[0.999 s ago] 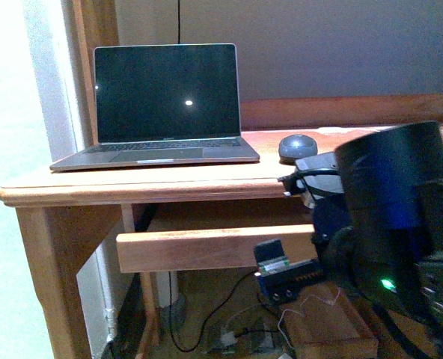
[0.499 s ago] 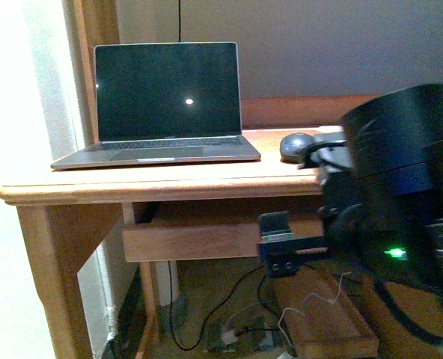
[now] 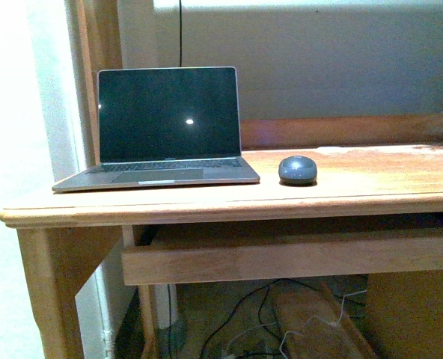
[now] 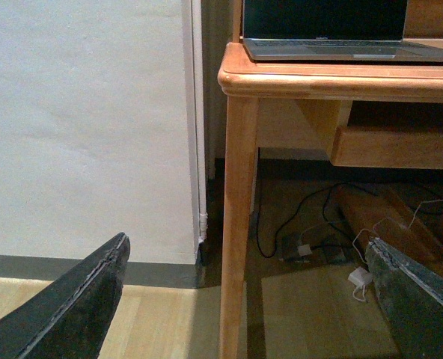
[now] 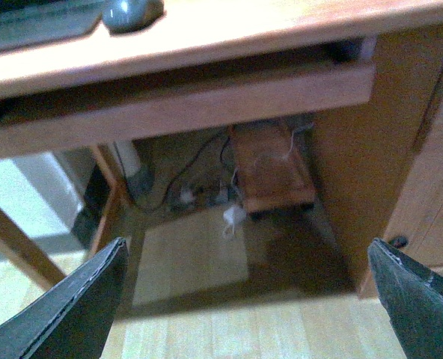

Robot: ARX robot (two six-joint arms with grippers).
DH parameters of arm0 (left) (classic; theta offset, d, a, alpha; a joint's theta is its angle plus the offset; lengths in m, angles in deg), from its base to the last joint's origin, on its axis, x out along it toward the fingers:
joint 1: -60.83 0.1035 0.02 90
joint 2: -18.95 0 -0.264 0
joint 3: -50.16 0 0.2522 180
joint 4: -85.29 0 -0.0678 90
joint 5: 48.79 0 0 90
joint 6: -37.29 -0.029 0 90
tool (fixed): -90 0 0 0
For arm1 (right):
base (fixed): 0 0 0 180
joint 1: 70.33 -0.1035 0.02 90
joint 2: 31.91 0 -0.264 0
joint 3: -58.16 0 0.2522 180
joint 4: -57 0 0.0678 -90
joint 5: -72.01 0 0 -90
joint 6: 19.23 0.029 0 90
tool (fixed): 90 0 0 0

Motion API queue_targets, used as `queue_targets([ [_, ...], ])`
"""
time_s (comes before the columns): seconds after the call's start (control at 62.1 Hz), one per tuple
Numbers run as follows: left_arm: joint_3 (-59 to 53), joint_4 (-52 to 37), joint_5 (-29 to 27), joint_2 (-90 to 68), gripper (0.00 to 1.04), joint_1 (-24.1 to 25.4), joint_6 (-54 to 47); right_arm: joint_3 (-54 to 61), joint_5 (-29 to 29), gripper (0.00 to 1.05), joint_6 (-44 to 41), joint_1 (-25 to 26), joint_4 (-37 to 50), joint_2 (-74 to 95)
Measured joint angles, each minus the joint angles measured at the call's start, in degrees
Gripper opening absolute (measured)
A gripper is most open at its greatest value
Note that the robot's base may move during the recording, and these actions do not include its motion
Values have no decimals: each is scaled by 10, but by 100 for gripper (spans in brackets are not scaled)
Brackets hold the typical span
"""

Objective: Place mouse

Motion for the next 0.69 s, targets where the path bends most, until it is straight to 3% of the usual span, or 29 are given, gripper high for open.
queue_targets([
  [0.113, 0, 0, 0, 0, 97, 0, 0, 45, -20, 95, 14, -10, 21, -22],
  [0.242, 0, 0, 0, 0, 97, 0, 0, 131, 66, 74, -89, 36, 135, -90],
  [0.467, 0, 0, 0, 1, 97, 0, 0, 153, 143, 31, -143, 120, 128, -139],
  [0.515, 0, 0, 0, 1, 97, 0, 0, 153, 215, 17, -149, 175, 120, -147],
  [0.564, 0, 0, 0, 1, 97, 0, 0, 153, 225, 8, -150, 203, 119, -148],
  [0.596, 0, 0, 0, 1, 97, 0, 0, 153, 228, 3, -150, 210, 119, -149],
  [0.693, 0, 0, 0, 1, 97, 0, 0, 153, 234, 3, -152, 213, 118, -149],
])
